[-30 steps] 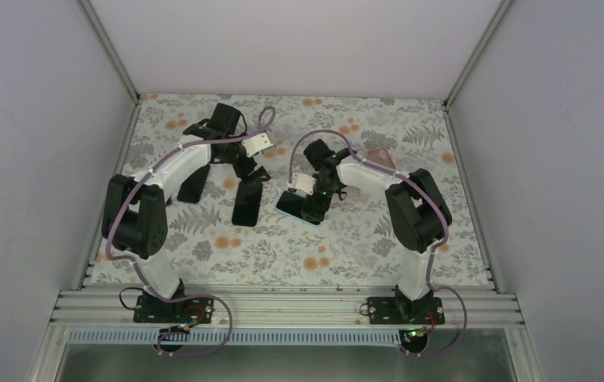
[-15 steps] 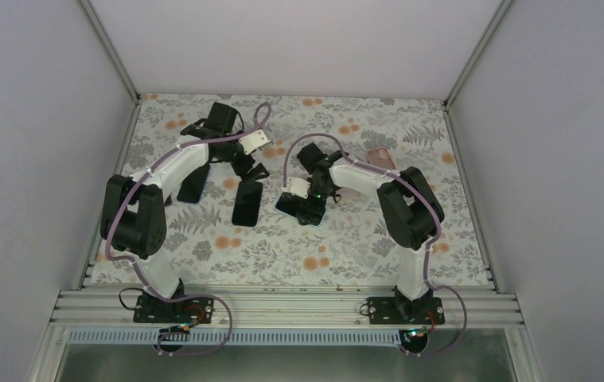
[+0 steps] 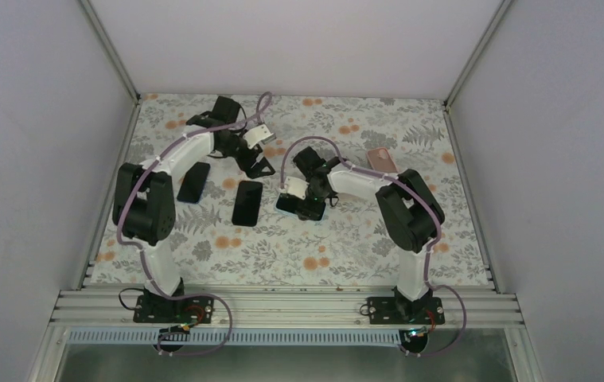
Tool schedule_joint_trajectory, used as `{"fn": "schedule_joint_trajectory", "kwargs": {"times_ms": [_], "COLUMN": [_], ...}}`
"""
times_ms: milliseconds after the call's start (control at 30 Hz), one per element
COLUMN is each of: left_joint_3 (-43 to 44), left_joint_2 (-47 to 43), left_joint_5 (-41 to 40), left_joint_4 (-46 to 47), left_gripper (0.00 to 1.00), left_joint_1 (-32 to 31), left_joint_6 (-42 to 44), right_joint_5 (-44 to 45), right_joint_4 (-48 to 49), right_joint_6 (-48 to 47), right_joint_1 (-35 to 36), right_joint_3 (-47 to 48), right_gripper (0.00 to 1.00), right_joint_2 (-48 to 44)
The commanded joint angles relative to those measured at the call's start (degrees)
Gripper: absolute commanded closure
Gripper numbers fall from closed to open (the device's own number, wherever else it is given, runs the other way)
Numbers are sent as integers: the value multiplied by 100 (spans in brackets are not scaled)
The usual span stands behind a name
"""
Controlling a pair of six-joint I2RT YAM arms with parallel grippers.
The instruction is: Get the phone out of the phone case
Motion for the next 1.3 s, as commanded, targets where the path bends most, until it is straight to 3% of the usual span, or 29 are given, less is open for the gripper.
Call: {"fn": "schedule_joint_trajectory", "kwargs": {"times_ms": [0, 100, 300, 733, 800, 900, 967, 1100, 1133, 1233, 1267], "left_joint_3": [1071, 1458, 1728, 2153, 2160, 2098, 1986, 1972, 2006, 2054, 2054], "left_joint_2": [833, 1203, 1576, 1933, 1918, 1847, 1750, 1660, 1648, 1535, 1474], "left_joint_5": [1612, 2074, 2269, 2593, 2662, 2685, 2662, 2637, 2657, 2611, 2556], "left_joint_4": [-1568, -2283, -2511, -3138, -3402, -3676, -3677, -3677, -3677, -3665, -3619], "left_gripper": [0, 0, 0, 0, 10, 39, 51, 92, 97, 98, 98], "left_joint_1": [86, 97, 106, 13, -50, -149, -177, -196, -208, -261, -270], "left_joint_6": [336, 702, 648, 864, 1112, 1422, 1499, 1548, 1573, 1727, 1750], "right_joint_5": [552, 441, 395, 653, 801, 1061, 1106, 1055, 954, 556, 400], "right_joint_4": [312, 474, 508, 475, 502, 650, 704, 648, 591, 426, 314], "right_joint_6": [104, 165, 363, 457, 460, 500, 499, 510, 513, 505, 452], "right_joint_1": [66, 94, 273, 532, 533, 533, 533, 542, 536, 525, 494], "right_joint_3": [-330, -506, -456, 521, 620, 643, 643, 655, 667, 634, 601], "right_gripper": [32, 35, 33, 32, 32, 33, 33, 28, 23, 2, 1], "right_joint_2": [-191, -712, -1504, -1093, -990, -918, -930, -967, -993, -1269, -1400]}}
